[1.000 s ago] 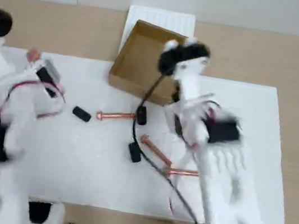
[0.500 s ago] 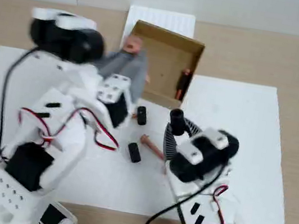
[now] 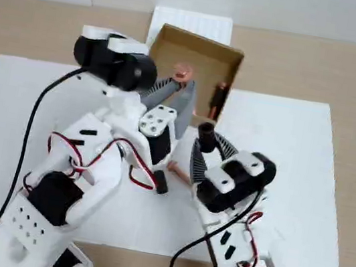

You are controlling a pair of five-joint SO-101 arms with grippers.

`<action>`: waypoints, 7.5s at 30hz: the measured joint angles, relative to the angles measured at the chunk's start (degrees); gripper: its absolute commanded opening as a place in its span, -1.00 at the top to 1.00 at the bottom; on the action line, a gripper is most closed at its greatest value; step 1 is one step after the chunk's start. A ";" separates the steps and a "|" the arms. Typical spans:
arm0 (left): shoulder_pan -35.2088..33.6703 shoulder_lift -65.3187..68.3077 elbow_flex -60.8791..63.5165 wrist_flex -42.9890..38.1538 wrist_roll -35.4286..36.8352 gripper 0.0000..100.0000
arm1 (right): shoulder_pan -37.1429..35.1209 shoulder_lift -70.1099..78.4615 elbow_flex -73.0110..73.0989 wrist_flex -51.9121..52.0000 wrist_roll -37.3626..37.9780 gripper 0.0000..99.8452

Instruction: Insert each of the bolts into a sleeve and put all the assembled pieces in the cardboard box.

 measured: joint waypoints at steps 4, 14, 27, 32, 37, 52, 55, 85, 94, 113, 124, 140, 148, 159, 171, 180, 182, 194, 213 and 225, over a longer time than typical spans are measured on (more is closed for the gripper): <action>1.85 0.00 -0.79 0.00 1.14 0.99 | -0.26 0.09 2.37 -1.76 0.88 0.99; 5.98 0.00 -0.79 2.46 1.23 0.99 | -0.35 0.09 2.81 -2.37 0.97 0.99; 3.34 0.00 -0.35 2.46 1.23 0.99 | -0.35 0.09 2.81 -2.37 0.97 0.99; 3.34 0.00 0.26 2.46 1.23 0.99 | -0.35 0.09 2.81 -2.37 0.97 0.99; 3.34 0.00 0.26 2.46 1.23 0.99 | -0.35 0.09 2.81 -2.37 0.97 0.99; 3.16 -0.09 4.22 -0.35 1.23 0.99 | -3.52 0.09 2.81 -2.37 1.05 0.99; 3.43 -0.09 4.13 1.85 1.23 0.99 | -3.60 0.09 2.29 -2.37 1.05 0.99; -5.63 -8.62 2.29 9.41 7.47 0.18 | 6.33 7.56 -2.20 -11.78 1.23 1.00; -27.43 -12.13 0.70 24.44 6.33 0.99 | 11.25 57.85 -34.81 -20.66 -8.79 1.00; -31.74 -11.69 21.19 26.29 6.33 0.99 | 9.93 115.43 -72.26 -15.56 -11.43 0.99; -31.74 -11.69 21.19 26.81 6.33 0.99 | 9.85 121.23 -72.35 -15.38 -11.43 0.88; -31.65 -11.69 21.19 27.87 6.33 0.99 | 9.85 121.14 -73.85 -14.59 -11.43 0.49; -31.65 -11.69 19.08 28.57 6.33 0.99 | 4.75 100.31 -78.68 17.58 -11.43 0.49; -31.65 -11.69 3.34 39.56 -9.05 0.99 | 11.43 60.66 -78.59 47.82 -11.43 0.49; -31.65 -11.69 1.85 40.35 -11.43 0.99 | 14.51 40.88 -44.48 50.02 -11.52 0.82; -31.65 -11.69 9.93 39.65 -11.43 0.99 | 14.15 24.53 -29.98 44.40 -11.52 0.99; -31.65 -11.69 10.11 39.65 -11.43 0.99 | 14.15 21.89 -27.34 42.64 -11.52 0.99; -31.65 -24.88 16.35 39.65 -11.43 0.99 | 0.00 17.41 -9.58 21.80 -11.52 0.98; -31.65 -32.00 23.56 39.65 -11.43 0.99 | -10.20 69.10 -19.69 -2.29 -15.82 0.74; -31.65 -32.00 23.56 39.65 -11.43 0.99 | -16.70 82.20 -30.77 1.85 -20.57 0.73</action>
